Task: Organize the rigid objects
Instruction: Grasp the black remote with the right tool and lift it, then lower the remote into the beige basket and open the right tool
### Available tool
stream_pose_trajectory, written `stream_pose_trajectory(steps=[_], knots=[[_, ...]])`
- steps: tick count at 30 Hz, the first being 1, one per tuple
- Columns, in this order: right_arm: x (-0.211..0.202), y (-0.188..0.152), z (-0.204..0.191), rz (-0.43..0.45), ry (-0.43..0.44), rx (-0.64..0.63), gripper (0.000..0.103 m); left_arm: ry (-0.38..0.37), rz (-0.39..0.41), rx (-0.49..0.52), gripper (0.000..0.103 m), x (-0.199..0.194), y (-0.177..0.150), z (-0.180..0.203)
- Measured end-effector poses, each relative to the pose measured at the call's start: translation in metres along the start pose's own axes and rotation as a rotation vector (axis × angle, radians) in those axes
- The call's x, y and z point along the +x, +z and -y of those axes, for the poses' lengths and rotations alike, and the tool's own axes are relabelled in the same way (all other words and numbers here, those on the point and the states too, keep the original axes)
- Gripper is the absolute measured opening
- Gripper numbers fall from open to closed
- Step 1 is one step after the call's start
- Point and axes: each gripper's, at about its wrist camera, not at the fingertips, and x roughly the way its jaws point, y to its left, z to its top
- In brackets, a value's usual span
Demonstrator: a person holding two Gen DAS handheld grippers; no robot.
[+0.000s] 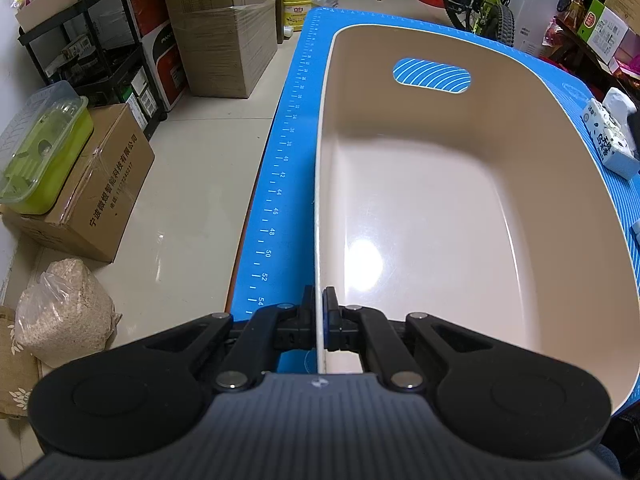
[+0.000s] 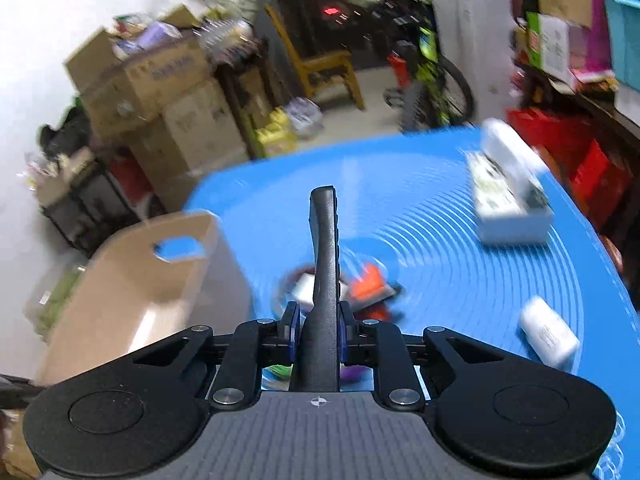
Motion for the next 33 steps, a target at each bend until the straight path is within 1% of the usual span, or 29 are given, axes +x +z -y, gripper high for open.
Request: stream_pose_trajectory(steps=[6, 10, 13, 17, 22, 28, 33], knots=[[-0.006, 0.025, -0.044, 0.042, 0.105, -0.049, 0.029, 0.011, 0.002, 0.014, 0.004, 0.0, -0.001, 0.002], [0.001, 0.033, -0.075, 0.033, 0.152, -0.082, 0.029, 0.013, 0.0, 0.02, 0.004, 0.001, -0.001, 0.002], [0.012, 0.03, -0.095, 0.006, 0.175, -0.118, 0.029, 0.012, -0.001, 0.02, 0.004, 0.001, 0.0, 0.002], [0.028, 0.02, -0.123, -0.059, 0.206, -0.147, 0.029, 0.013, -0.002, 0.021, 0.004, 0.001, -0.001, 0.001], [0.052, 0.0, -0.154, -0.149, 0.22, -0.227, 0.029, 0.013, -0.007, 0.02, 0.004, 0.0, 0.0, 0.002], [0.081, -0.019, -0.173, -0.27, 0.196, -0.281, 0.029, 0.016, -0.008, 0.022, 0.004, 0.0, 0.0, 0.002], [0.101, -0.04, -0.176, -0.374, 0.156, -0.321, 0.029, 0.013, -0.005, 0.026, 0.004, 0.0, 0.0, 0.003]])
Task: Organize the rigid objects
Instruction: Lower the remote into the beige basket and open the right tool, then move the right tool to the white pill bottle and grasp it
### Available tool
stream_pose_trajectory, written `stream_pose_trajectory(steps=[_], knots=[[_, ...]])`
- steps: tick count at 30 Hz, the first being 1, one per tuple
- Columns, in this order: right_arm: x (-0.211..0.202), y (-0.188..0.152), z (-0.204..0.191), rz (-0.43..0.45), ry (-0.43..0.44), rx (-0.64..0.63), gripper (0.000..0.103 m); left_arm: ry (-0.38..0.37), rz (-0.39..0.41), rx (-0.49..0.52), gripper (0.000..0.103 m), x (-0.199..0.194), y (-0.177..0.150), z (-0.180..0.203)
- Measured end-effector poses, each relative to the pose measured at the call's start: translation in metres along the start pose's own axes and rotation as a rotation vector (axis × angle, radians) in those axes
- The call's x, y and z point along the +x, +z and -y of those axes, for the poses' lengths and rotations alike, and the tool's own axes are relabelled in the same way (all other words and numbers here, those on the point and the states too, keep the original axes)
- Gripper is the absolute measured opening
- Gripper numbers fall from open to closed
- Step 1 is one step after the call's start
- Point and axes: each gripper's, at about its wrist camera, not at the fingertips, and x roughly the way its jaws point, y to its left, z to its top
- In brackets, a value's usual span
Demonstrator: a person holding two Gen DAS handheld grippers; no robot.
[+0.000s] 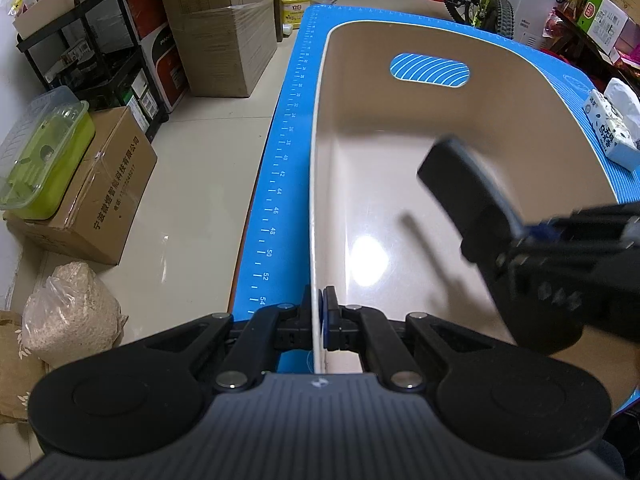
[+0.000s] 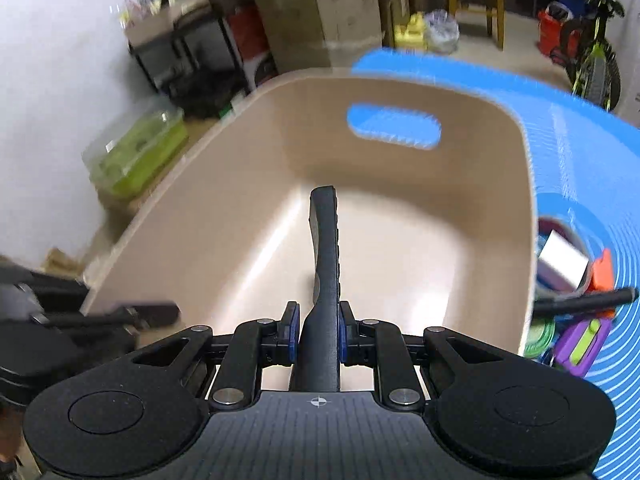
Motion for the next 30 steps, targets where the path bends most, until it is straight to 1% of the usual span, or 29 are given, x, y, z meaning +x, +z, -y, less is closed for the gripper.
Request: stream_pose_trajectory(steps=[2, 6, 8, 9, 10, 12, 15, 19, 24, 27, 30], knots=[[0.007, 0.0, 0.002, -0.047, -0.005, 0.004, 0.029, 0.003, -0.003, 0.005, 0.004, 0.0, -0.001, 0.0], [0.003, 0.001, -0.002, -0.04, -0.025, -0.015, 0.03, 0.003, -0.005, 0.002, 0.004, 0.001, -0.001, -0.002], [-0.002, -0.001, 0.0, -0.02, 0.015, -0.004, 0.031, 0.004, -0.006, 0.003, 0.004, 0.0, 0.0, -0.001], [-0.004, -0.001, 0.0, -0.01, 0.032, 0.0, 0.042, 0.006, -0.005, 0.005, 0.004, 0.0, 0.0, -0.001], [-0.009, -0.002, 0.001, -0.002, 0.047, 0.001, 0.045, 0.007, -0.006, 0.005, 0.004, 0.0, 0.0, -0.002], [-0.02, -0.003, 0.002, 0.029, 0.061, -0.002, 0.054, 0.005, -0.007, 0.002, 0.004, 0.0, 0.0, -0.002], [-0.042, 0.002, 0.006, 0.092, 0.083, -0.011, 0.06, 0.007, -0.009, 0.004, 0.004, 0.0, 0.001, -0.003], [-0.07, 0.006, 0.02, 0.155, 0.089, -0.018, 0.068, 0.009, -0.009, 0.005, 0.004, 0.0, 0.001, -0.003], [-0.095, 0.008, 0.05, 0.204, 0.048, 0.008, 0.074, 0.008, -0.009, 0.006, 0.004, 0.0, 0.0, -0.003], [-0.11, 0.003, 0.075, 0.235, 0.007, 0.034, 0.077, 0.008, -0.011, 0.008, 0.005, 0.0, 0.0, -0.003], [-0.12, -0.004, 0.102, 0.247, -0.041, 0.06, 0.079, 0.006, -0.011, 0.009, 0.005, 0.0, 0.0, -0.004]])
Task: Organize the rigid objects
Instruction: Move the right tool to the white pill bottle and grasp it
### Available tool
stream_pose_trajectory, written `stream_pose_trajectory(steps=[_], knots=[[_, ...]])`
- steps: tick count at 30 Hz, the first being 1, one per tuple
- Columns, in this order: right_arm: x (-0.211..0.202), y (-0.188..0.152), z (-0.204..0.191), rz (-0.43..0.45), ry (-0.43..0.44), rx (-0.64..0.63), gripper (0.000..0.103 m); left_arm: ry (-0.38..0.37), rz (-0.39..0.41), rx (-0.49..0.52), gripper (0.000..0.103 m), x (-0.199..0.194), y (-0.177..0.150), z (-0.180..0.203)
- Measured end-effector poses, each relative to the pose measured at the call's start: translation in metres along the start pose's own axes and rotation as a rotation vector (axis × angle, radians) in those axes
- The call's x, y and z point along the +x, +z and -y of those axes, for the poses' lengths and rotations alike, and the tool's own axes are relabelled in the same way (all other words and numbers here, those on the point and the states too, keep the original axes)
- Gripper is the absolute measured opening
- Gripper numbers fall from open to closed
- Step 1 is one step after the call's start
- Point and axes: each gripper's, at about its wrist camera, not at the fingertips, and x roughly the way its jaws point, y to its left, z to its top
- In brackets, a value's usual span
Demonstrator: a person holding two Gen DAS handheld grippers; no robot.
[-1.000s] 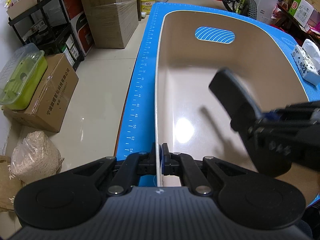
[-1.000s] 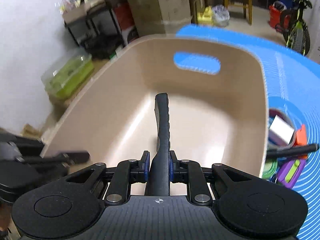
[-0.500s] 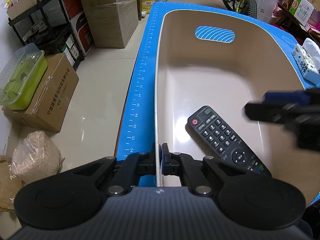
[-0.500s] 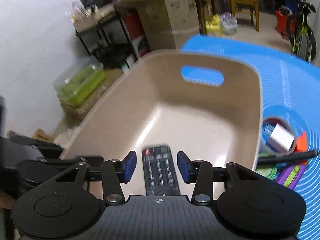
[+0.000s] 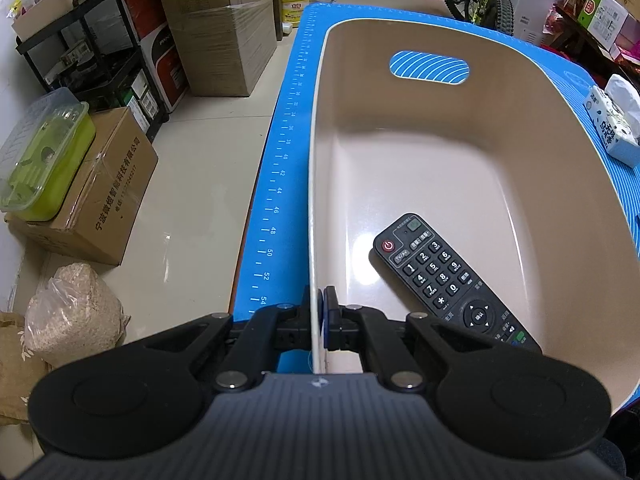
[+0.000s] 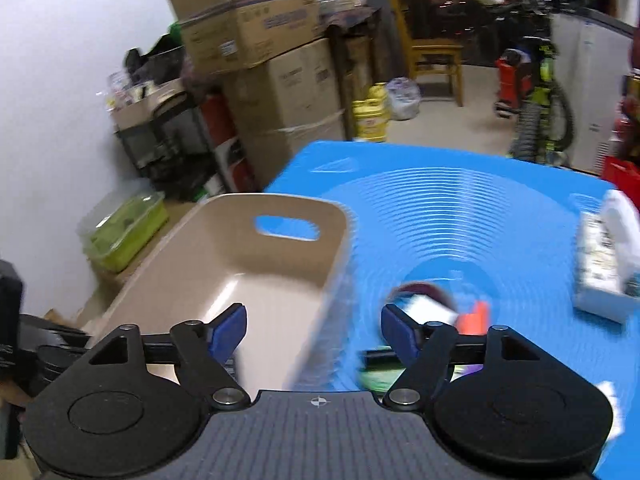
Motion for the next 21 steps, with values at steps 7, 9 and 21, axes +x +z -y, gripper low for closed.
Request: stream_pose_trajectory(steps=[7, 9, 21], knots=[[-0.018, -0.02, 0.078, 0.001, -0.136, 0.064, 0.084, -0.001, -0.001, 0.0, 0.005, 0.0, 0.001, 0.001], [-0.021, -0.028, 0.1, -0.004, -0.184, 0.082, 0.086, -0.003, -0.001, 0.0, 0.005, 0.0, 0.001, 0.001], [0.001, -0.072, 0.176, -0.07, -0.333, 0.069, 0.09, -0.003, -0.003, 0.006, 0.005, 0.0, 0.001, 0.001]])
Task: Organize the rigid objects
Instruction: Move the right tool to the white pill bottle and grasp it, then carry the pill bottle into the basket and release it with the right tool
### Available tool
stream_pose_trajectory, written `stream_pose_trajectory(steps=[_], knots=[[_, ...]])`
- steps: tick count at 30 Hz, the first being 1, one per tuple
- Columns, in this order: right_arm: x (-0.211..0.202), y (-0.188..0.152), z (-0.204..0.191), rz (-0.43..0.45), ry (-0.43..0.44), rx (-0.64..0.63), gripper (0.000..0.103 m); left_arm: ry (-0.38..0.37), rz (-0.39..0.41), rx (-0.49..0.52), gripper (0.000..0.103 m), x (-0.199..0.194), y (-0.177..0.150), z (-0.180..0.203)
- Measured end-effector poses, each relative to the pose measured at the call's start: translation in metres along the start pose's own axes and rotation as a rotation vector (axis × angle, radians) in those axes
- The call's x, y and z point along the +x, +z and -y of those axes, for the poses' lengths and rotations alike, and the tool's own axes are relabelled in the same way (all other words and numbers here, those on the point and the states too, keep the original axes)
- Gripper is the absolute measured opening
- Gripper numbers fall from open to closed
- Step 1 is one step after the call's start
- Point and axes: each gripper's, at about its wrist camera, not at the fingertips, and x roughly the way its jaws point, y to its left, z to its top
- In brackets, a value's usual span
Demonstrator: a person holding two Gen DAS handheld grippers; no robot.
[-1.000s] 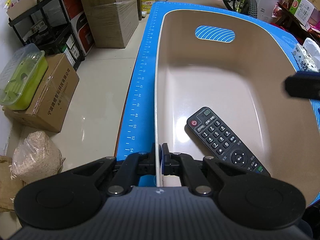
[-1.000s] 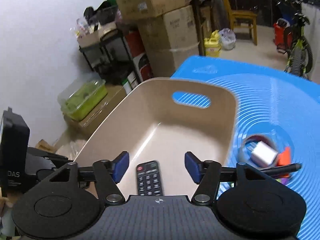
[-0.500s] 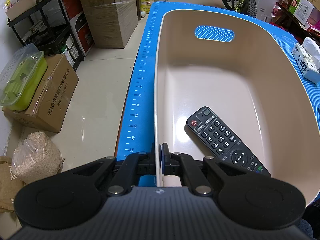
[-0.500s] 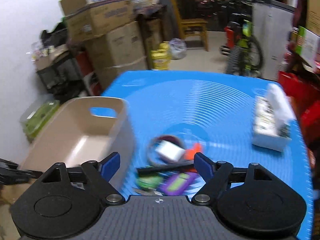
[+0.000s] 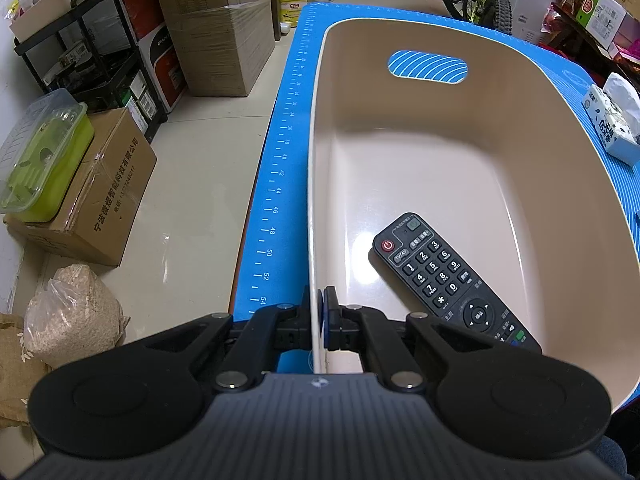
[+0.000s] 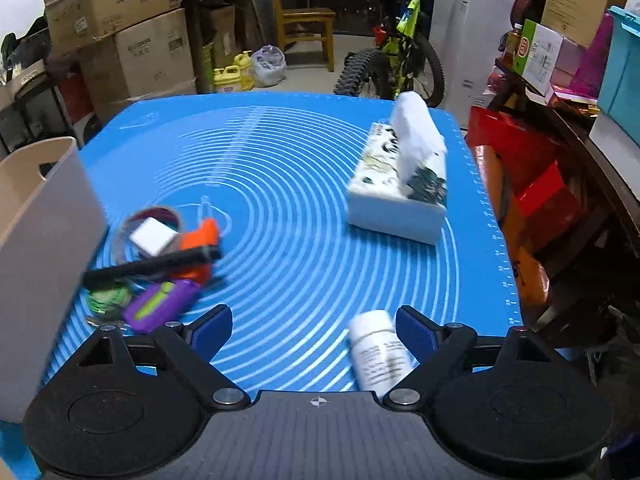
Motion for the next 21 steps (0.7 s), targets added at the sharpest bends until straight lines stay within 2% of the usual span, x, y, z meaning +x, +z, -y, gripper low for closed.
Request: stream_pose_trajectory(steps=[7, 10, 13, 16, 17, 18, 21], knots=[[0.03, -0.014, 0.017, -0.04, -0.035, -0.019, 0.088, 0.002, -0.002, 0.007, 0.005, 0.001, 0.001, 0.002], [0.041, -0.02, 0.025, -0.065, -0.042, 0.004, 0.082, 0.002, -0.003, 0.007, 0.005, 0.001, 0.001, 0.002], [0.048, -0.026, 0.032, -0.082, -0.036, 0.026, 0.073, 0.002, -0.002, 0.007, 0.005, 0.001, 0.001, 0.002], [0.047, -0.03, 0.033, -0.061, -0.028, 0.033, 0.061, 0.001, -0.002, 0.007, 0.005, 0.001, 0.001, 0.002], [0.047, -0.031, 0.033, -0.058, -0.033, 0.031, 0.056, 0.002, -0.002, 0.006, 0.005, 0.001, 0.001, 0.002], [0.046, -0.031, 0.033, -0.055, -0.034, 0.026, 0.046, 0.001, -0.002, 0.005, 0.005, 0.001, 0.001, 0.003], [0.043, -0.03, 0.032, -0.051, -0.036, 0.025, 0.045, 0.002, -0.002, 0.006, 0.005, 0.001, 0.001, 0.002]])
